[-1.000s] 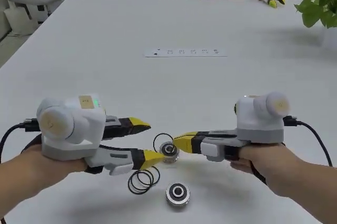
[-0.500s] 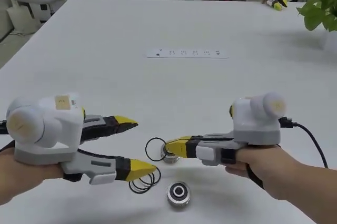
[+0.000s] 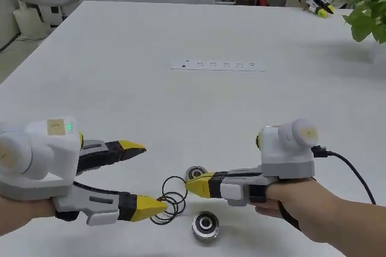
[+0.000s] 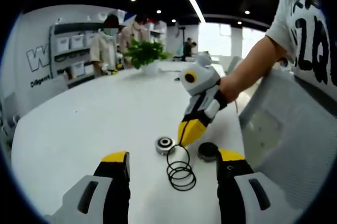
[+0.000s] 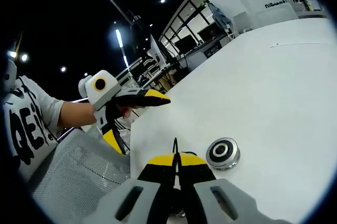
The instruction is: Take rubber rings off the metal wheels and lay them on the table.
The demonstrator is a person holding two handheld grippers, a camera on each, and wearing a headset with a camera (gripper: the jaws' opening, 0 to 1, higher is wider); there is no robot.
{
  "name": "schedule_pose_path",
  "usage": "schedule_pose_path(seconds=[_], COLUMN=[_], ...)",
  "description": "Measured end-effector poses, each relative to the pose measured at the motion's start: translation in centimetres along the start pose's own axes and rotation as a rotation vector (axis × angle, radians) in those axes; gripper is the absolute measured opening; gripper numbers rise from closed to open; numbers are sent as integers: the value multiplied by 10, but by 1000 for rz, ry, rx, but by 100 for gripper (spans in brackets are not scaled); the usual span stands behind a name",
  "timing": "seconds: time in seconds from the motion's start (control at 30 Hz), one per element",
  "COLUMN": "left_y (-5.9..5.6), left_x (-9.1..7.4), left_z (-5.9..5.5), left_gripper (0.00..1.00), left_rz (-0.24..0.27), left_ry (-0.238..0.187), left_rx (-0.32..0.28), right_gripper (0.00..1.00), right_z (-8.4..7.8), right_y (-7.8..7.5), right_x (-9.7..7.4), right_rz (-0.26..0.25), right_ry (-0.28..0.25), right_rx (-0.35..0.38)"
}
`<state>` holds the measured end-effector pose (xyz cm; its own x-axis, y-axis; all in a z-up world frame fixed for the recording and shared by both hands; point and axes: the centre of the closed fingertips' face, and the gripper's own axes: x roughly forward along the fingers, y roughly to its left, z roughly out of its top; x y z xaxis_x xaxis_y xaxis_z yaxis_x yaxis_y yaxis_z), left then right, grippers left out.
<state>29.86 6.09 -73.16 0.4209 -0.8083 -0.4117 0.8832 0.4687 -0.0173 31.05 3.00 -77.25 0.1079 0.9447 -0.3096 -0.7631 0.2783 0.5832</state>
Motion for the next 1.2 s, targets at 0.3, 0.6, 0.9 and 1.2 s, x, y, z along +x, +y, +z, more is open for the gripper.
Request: schedule_pose_path(seconds=[0.3, 0.6, 0.9, 1.2], left_y=[-2, -2, -1, 0], left_x=[-3, -5, -6, -6], left_z=[-7, -12, -16, -16], left_gripper=[67, 67, 67, 67], left_rz=[9, 14, 19, 20], left_ry=[9, 17, 23, 24], left_rx=[-15, -27, -38, -41], right_gripper=[0, 0, 2, 9], right_z=[-17, -21, -23, -24], right_y=[-4, -13, -17, -17], right_x=[6, 6, 5, 3], right_rz=[-33, -84, -101, -106], right_ry=[57, 76, 84, 94], right_rx=[-6, -29, -38, -41])
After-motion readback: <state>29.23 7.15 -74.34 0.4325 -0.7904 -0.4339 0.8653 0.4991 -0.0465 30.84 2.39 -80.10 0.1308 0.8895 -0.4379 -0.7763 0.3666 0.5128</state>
